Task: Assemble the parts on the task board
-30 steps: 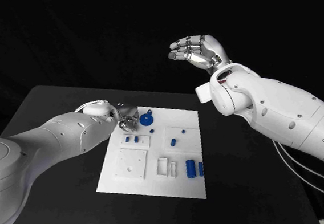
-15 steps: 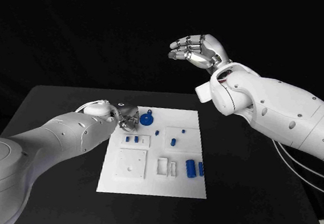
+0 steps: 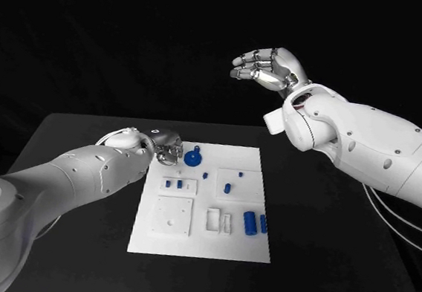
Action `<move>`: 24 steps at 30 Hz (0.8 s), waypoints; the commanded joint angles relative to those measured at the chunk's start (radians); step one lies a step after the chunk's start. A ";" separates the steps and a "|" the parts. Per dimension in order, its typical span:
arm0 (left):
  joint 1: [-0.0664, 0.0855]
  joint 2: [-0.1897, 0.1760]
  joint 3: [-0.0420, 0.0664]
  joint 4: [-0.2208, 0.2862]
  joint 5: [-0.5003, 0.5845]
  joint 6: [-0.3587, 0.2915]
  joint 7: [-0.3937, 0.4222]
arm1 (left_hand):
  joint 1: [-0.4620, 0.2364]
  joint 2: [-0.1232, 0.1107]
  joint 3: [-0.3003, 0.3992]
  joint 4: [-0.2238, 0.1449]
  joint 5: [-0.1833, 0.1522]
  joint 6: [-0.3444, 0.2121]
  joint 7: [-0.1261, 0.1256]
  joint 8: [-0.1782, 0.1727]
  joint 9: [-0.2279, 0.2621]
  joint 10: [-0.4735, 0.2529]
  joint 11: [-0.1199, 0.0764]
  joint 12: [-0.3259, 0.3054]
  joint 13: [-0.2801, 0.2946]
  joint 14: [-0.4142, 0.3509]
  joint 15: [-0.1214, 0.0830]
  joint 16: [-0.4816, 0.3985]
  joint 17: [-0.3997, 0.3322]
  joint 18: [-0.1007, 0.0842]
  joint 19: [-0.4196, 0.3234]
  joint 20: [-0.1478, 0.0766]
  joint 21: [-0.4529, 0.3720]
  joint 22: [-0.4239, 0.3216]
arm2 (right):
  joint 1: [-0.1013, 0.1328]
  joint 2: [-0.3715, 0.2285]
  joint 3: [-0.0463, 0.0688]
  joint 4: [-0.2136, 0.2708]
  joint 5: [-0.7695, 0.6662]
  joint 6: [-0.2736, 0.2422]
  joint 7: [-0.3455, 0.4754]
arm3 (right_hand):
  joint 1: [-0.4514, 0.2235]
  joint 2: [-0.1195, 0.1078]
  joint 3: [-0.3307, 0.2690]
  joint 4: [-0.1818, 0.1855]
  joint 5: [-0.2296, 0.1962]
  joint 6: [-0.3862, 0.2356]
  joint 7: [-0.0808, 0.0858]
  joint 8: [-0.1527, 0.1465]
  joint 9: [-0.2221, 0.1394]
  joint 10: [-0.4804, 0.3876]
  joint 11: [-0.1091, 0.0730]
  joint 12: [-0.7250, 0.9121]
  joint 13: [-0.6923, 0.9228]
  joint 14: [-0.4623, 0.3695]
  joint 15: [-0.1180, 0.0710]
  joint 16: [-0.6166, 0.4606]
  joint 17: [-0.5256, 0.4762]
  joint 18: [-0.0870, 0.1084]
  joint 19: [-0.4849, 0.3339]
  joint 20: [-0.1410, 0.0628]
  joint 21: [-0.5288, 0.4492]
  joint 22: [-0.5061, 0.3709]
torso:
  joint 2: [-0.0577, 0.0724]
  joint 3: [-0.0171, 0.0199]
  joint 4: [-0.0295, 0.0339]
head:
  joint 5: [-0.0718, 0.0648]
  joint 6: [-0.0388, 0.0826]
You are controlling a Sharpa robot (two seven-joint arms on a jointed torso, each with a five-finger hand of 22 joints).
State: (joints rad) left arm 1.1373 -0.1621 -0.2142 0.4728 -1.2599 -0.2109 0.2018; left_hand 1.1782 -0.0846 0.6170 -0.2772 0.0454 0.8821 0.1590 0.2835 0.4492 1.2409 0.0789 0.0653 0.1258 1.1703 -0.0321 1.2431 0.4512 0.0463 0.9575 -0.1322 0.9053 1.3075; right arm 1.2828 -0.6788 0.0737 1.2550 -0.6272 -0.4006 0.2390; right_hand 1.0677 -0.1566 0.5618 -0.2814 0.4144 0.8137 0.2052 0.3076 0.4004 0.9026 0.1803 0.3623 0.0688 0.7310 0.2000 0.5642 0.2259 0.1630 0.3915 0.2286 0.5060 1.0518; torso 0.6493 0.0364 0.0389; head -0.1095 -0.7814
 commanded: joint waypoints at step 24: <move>0.122 -0.341 0.110 0.431 0.982 0.002 0.047 | -0.151 0.003 -0.063 0.018 0.014 -0.068 0.018 0.019 0.017 -0.108 0.065 0.004 -0.030 -0.377 0.175 -0.564 -0.228 -0.007 -0.372 0.171 -0.338 -0.104 | -0.020 0.020 -0.005 -0.215 -0.004 0.132 -0.016 | -0.013 0.030 -0.032 -0.005 -0.010 -0.008 0.000 0.009 -0.007 0.051 -0.012 -0.015 0.001 0.127 -0.054 0.027 0.029 0.026 0.099 -0.008 -0.013 -0.009 | -0.077 -0.0150 0.0856 | -0.028 -0.005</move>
State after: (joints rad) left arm 1.2579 -0.5008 -0.1051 0.8873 -0.4185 -0.2330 0.2010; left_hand 1.0268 -0.0830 0.5582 -0.2577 0.0550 0.8191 0.1780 0.2974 0.4654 1.1413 0.1430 0.0695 0.0973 0.7957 0.1390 0.6897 0.2255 0.0374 0.5871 0.0342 0.5707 1.2037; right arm 1.2637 -0.6572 0.0689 1.0433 -0.6213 -0.3119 0.2246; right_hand 1.0548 -0.1356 0.5368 -0.2869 0.4066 0.8111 0.2078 0.3127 0.3951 0.9477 0.1681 0.3505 0.0688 0.8543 0.1451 0.5925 0.2544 0.1784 0.4863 0.2203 0.4944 1.0437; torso 0.5815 0.0241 0.1145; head -0.1349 -0.7849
